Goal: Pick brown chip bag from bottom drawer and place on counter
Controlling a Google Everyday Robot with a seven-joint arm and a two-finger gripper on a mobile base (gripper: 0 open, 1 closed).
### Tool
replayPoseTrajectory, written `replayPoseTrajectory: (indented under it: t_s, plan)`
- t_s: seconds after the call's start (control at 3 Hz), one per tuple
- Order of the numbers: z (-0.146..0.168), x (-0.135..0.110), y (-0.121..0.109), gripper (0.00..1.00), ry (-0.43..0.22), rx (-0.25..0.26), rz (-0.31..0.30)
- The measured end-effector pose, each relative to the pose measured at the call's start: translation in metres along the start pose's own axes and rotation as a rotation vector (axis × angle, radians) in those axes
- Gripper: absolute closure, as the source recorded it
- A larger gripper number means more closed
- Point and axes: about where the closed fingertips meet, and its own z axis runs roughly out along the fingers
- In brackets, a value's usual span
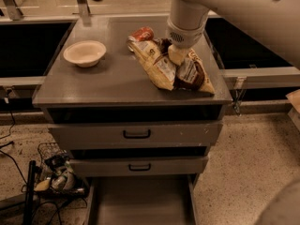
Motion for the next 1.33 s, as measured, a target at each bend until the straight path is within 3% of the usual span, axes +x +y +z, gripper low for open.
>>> replayPoseTrajectory:
  t_s: [0.33,1.33]
  plan:
    - [0.0208,-0.0087,0.0073,1.00,0.005,-0.028,-0.013]
    - [0.0216,-0.0088,0.0076,0.27,0.006,-0.029,-0.013]
